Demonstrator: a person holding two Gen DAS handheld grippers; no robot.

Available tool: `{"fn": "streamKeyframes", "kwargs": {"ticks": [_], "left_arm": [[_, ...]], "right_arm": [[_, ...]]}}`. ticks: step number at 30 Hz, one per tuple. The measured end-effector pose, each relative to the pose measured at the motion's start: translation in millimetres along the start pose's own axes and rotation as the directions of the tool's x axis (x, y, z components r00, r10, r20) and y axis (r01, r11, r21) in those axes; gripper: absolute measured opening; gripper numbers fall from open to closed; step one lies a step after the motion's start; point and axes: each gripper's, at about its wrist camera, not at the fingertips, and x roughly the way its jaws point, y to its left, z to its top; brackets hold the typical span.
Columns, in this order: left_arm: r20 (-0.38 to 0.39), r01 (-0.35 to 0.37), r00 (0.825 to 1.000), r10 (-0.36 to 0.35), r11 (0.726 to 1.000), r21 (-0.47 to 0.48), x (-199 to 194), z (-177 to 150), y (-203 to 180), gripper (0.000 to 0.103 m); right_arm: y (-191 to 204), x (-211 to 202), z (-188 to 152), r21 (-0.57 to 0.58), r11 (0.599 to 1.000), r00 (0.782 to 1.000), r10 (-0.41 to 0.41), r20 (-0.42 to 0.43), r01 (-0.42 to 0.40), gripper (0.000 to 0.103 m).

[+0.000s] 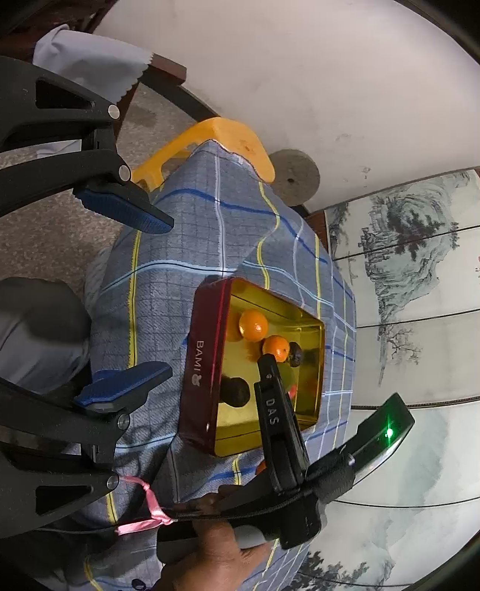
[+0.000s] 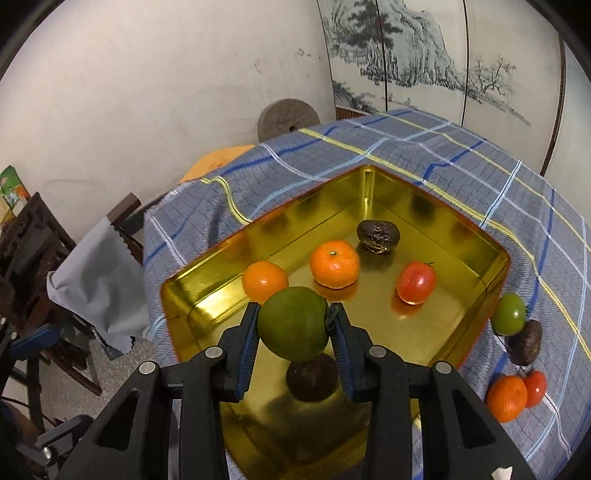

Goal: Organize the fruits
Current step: 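Carry the green tomato over the tray with the right gripper and release, then reach the left gripper to the mandarin orange and close on it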

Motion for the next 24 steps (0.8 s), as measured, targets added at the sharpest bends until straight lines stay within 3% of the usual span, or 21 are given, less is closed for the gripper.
{"fn": "streamKeyframes", "kwargs": {"ticks": [15,24], "left_arm": [[-0.032,-0.009,0.999,0.009,1.000,-0.002,12,-2,2,0.072],[-0.047,-0.012,0.999,0.012,1.000,-0.003,13,-5,1,0.072]], "right_arm": [[4,19,16,0.011,1.000,1.000,0.009,-0.012,-0.009,0.036],[4,-3,12,0.030,0.999,0.997,0.038,0.074,-0.041,0.040]]}}
